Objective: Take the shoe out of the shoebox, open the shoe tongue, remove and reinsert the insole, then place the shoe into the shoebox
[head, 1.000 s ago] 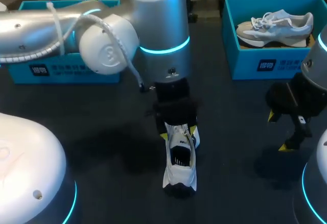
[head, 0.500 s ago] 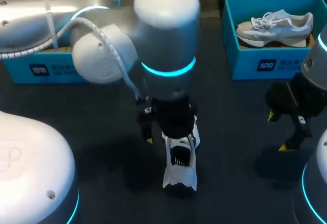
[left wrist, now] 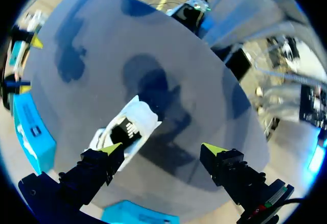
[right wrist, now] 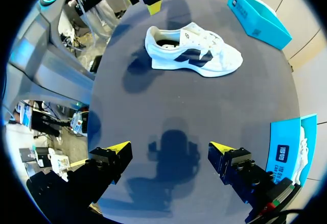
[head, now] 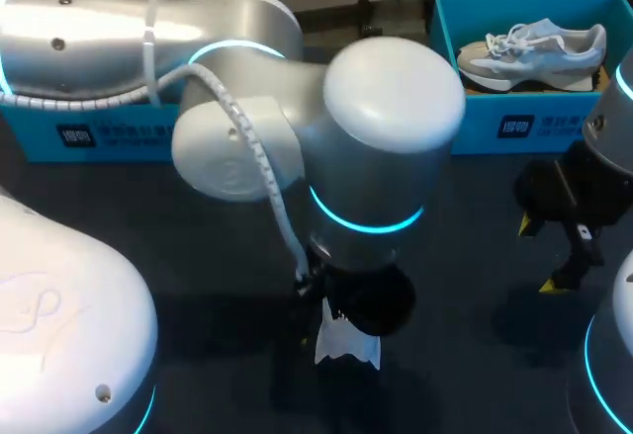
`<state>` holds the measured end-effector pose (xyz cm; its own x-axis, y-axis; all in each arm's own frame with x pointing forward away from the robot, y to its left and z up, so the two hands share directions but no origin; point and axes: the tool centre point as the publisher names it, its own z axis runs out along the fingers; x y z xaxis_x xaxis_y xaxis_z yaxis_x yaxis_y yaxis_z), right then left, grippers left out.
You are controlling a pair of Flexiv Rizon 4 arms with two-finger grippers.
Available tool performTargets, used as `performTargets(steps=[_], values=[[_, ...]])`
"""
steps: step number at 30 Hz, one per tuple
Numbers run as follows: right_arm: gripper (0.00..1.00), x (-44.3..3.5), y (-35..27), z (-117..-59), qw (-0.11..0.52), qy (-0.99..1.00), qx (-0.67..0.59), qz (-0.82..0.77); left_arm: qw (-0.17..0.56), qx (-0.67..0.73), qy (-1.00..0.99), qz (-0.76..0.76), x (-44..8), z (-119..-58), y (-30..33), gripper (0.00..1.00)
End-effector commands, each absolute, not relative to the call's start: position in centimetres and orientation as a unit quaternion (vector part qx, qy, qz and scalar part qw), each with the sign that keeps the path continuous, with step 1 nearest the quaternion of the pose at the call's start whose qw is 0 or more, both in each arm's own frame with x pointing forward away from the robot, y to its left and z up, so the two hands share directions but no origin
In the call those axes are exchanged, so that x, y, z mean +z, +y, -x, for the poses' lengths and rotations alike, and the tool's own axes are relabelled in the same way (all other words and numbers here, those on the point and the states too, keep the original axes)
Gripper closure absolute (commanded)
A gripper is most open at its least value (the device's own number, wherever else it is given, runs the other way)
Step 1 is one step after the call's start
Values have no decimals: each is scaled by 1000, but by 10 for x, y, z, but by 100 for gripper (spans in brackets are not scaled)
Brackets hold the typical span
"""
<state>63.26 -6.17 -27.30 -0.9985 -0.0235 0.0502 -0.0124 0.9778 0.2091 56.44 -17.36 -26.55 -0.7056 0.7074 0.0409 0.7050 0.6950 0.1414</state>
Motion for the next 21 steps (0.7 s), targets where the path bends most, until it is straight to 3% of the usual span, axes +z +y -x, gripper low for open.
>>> performTargets(steps=[1, 21], values=[[0, -274, -62, -632, 25, -994, -104, -9, -30, 44, 975, -214, -274, -557, -180, 0], [0, -274, -62, -632, 25, -994, -104, -9, -25, 7, 996, -80, -313, -560, -197, 0]])
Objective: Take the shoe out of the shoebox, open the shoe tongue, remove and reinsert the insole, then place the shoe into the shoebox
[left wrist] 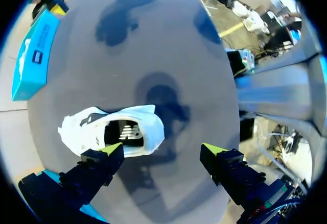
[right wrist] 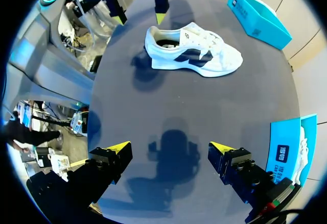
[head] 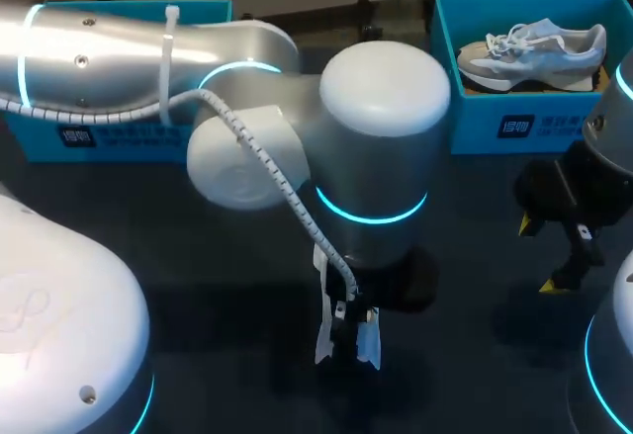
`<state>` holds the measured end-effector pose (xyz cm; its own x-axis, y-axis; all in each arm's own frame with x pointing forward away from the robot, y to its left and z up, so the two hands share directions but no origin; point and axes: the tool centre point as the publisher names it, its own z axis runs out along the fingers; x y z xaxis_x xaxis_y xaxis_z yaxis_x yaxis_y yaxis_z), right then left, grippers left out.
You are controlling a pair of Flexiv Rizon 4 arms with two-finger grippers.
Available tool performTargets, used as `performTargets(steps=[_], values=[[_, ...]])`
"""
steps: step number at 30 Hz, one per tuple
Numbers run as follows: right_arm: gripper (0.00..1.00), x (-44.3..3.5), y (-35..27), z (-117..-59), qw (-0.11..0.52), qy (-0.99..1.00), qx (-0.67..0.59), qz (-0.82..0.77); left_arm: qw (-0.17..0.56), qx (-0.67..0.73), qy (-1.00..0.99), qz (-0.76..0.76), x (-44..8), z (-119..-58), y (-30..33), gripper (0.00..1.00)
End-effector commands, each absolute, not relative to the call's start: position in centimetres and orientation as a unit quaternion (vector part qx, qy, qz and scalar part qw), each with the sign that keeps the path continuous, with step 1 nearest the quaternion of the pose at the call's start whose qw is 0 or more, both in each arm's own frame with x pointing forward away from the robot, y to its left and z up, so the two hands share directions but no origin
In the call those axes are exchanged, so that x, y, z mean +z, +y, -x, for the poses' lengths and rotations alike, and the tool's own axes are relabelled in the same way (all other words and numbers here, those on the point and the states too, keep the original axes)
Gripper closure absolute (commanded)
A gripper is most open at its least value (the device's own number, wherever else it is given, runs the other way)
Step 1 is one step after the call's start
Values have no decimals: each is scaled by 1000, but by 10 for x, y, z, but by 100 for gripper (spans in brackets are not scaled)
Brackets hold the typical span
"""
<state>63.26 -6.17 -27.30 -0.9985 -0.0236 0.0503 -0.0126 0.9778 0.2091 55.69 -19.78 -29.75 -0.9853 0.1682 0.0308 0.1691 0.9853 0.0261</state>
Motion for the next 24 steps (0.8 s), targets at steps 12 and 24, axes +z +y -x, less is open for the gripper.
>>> performTargets(steps=[12, 24], values=[[0, -274, -62, -632, 25, -994, -104, -9, 21, -22, -997, 68, -344, -558, -203, 0], [0, -274, -62, -632, 25, -994, -104, -9, 13, -30, -998, 52, -372, -549, -211, 0]])
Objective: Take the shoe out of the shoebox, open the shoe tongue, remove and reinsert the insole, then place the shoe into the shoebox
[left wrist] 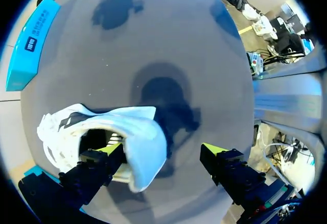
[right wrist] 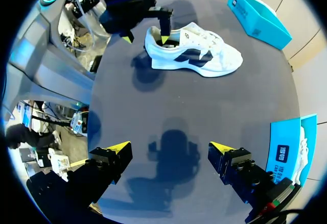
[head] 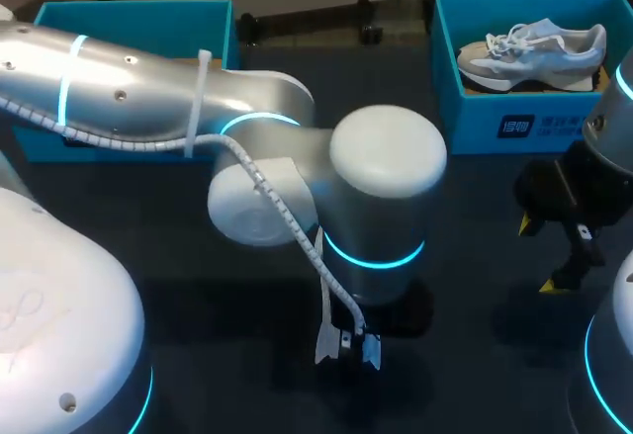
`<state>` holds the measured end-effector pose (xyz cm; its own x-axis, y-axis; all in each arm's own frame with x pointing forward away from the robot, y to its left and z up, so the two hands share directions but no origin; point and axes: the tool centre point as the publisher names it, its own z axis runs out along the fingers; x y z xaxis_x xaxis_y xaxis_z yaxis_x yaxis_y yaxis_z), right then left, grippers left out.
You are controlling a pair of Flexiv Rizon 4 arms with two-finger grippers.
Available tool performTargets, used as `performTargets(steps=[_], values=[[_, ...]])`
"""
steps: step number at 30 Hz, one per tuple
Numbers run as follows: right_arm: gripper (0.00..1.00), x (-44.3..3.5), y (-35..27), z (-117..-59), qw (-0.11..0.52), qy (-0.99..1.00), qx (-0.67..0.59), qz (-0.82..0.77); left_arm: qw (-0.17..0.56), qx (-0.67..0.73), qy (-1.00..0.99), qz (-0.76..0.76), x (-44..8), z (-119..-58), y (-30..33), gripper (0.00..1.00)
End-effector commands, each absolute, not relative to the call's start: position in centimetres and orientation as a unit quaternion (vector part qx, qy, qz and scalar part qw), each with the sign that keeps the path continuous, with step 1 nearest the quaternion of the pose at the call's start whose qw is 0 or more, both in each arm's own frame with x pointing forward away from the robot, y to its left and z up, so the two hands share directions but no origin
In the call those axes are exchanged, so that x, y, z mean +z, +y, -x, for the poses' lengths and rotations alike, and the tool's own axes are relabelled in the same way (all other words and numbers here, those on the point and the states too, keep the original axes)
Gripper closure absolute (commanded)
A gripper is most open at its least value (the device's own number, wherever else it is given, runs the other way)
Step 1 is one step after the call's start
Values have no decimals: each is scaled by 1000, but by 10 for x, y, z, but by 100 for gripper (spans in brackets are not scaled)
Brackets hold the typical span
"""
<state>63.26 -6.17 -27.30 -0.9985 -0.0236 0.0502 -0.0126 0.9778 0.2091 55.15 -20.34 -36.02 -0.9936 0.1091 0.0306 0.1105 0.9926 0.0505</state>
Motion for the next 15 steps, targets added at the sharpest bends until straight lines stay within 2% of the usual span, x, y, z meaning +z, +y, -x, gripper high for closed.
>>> performTargets(steps=[1, 11, 12, 13, 15], values=[[0, -274, -62, -632, 25, -994, -104, -9, 14, -30, -998, 50, -374, -549, -211, 0], [0, -274, -62, -632, 25, -994, -104, -9, 19, -23, -999, 37, -385, -547, -209, 0], [0, -274, -62, -632, 25, -994, -104, -9, 20, -23, -999, 36, -386, -548, -208, 2], [0, -274, -62, -632, 25, -994, -104, -9, 22, -22, -999, 34, -388, -549, -207, 10], [0, -274, -62, -632, 25, -994, -104, -9, 25, -21, -999, 30, -391, -551, -206, 16]])
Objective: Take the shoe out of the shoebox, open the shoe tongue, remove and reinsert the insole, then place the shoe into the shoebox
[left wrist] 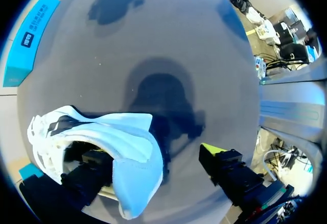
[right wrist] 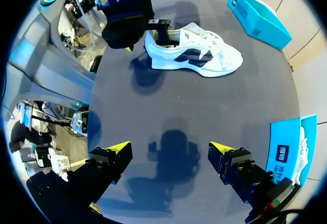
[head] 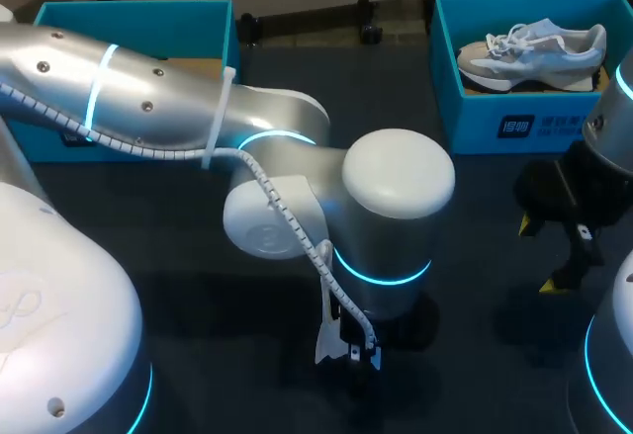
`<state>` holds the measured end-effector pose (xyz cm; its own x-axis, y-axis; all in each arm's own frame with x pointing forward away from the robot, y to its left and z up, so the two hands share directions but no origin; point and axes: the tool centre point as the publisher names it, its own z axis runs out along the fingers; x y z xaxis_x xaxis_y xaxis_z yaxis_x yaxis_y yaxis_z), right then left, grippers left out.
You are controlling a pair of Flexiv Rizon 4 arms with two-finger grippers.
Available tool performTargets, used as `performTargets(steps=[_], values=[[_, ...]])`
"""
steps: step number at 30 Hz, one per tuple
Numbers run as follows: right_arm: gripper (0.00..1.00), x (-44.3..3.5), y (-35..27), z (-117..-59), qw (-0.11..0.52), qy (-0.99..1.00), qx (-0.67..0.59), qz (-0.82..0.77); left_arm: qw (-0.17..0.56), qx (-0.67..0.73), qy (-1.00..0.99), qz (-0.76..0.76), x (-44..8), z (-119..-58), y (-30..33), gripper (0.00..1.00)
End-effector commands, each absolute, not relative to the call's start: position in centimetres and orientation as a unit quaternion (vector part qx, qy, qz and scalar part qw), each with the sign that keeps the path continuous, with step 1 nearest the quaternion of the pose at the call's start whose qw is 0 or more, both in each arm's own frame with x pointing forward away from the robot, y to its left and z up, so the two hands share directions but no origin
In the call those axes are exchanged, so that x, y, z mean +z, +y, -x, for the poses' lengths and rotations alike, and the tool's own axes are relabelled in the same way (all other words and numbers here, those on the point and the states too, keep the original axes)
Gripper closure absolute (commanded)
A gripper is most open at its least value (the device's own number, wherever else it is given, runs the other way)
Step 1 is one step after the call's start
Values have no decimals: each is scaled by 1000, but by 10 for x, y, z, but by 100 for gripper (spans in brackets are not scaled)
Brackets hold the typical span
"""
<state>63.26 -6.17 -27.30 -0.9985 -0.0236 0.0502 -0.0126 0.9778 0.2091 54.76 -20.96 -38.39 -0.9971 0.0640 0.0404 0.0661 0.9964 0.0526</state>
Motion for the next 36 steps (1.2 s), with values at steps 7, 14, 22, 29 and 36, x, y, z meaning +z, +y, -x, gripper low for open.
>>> performTargets(steps=[7, 14, 22, 29, 36], values=[[0, -274, -62, -632, 25, -994, -104, -9, 25, -21, -999, 10, -396, -552, -203, 49], [0, -274, -62, -632, 25, -994, -104, -9, 29, -18, -999, 3, -398, -554, -200, 100], [0, -274, -62, -632, 25, -994, -104, -9, 31, -20, -999, 1, -390, -555, -196, 100], [0, -274, -62, -632, 25, -994, -104, -9, 20, -9, -1000, 7, -351, -568, -183, 100], [0, -274, -62, -632, 25, -994, -104, -9, 21, 0, -999, 25, -288, -605, -157, 100]])
